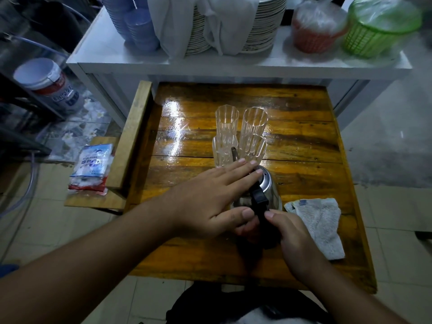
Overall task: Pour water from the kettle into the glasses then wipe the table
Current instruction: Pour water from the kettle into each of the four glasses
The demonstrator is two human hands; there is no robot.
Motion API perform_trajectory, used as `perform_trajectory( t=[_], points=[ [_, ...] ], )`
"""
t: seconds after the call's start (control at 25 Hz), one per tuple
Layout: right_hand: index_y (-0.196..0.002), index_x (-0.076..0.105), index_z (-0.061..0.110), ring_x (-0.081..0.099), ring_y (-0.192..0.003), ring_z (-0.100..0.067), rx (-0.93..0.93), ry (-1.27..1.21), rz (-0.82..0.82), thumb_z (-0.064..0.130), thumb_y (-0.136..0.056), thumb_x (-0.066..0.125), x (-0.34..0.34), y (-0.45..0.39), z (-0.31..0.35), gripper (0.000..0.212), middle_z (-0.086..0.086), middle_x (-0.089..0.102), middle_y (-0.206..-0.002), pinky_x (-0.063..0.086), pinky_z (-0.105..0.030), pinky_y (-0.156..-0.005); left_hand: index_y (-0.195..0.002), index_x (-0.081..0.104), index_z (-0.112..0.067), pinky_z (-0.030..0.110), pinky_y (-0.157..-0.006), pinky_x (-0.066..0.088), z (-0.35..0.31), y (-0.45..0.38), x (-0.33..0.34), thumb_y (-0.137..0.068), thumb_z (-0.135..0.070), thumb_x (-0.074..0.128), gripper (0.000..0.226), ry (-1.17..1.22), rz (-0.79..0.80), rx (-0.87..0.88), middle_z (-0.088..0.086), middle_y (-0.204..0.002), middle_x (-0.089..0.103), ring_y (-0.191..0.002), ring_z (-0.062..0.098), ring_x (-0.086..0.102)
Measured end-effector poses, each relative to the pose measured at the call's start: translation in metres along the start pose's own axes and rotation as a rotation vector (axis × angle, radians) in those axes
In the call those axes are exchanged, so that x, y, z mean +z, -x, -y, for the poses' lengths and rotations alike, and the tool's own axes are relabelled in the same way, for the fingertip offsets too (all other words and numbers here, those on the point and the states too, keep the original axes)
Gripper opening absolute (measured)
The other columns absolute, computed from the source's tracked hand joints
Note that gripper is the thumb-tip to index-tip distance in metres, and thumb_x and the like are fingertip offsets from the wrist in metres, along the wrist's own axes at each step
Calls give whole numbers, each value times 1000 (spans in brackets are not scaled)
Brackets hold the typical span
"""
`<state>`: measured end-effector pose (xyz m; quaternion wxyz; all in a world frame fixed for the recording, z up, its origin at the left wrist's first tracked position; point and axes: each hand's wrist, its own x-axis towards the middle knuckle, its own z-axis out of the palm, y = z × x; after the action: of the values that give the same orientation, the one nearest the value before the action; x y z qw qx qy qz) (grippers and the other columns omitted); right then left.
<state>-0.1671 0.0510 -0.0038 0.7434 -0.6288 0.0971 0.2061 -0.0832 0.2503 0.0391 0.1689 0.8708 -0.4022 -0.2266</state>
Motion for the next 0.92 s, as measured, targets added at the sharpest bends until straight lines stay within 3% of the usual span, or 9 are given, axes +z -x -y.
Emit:
perform_trajectory(
  t=[0.2,0.44,0.6,0.76,0.84,0.92],
  points=[
    [-77,75,-2,78,-87,-29,-1,-4,-17,32,-89,39,2,3,46,52,-22,80,-85,60,-27,-71,-155,23,-33,43,-118,23,1,-4,-37,-95,-61,17,67,195,-180,27,-10,-165,19,-151,3,7],
    [-72,77,9,78,-91,-33,-18,7,-68,27,-105,29,13,-14,93,61,-22,80,-87,58,-47,-83,-148,41,-36,30,-112,25,14,-26,-85,-93,-61,10,68,288,-247,25,-12,-157,37,-143,-2,26],
    [-76,75,8,77,-94,-36,30,19,-58,29,-105,30,19,-27,111,58,-19,80,-85,56,-44,-80,-142,49,-36,14,-104,25,32,-37,-105,-97,-57,10,64,347,-218,26,-12,-150,47,-136,-4,35],
    [-83,70,2,78,-88,-32,92,82,-72,31,-106,28,24,-39,121,57,-23,80,-88,59,-35,-71,-138,54,-39,23,-101,28,49,-47,-116,-93,-63,10,67,414,-133,-22,-10,-151,47,-134,0,39],
    [-83,70,1,78,-89,-33,125,85,-80,33,-106,27,26,-45,127,58,-23,79,-89,58,-34,-69,-136,56,-38,17,-92,27,54,-53,-122,-92,-66,7,71,419,-106,-41,-10,-150,49,-119,-8,44],
    [-82,70,2,77,-92,-35,154,95,-83,33,-106,26,27,-51,133,59,-24,79,-89,57,-35,-71,-133,60,-37,21,-92,31,60,-59,-127,-92,-69,7,74,442,-106,-43,-10,-145,54,-109,-16,44]
  ],
)
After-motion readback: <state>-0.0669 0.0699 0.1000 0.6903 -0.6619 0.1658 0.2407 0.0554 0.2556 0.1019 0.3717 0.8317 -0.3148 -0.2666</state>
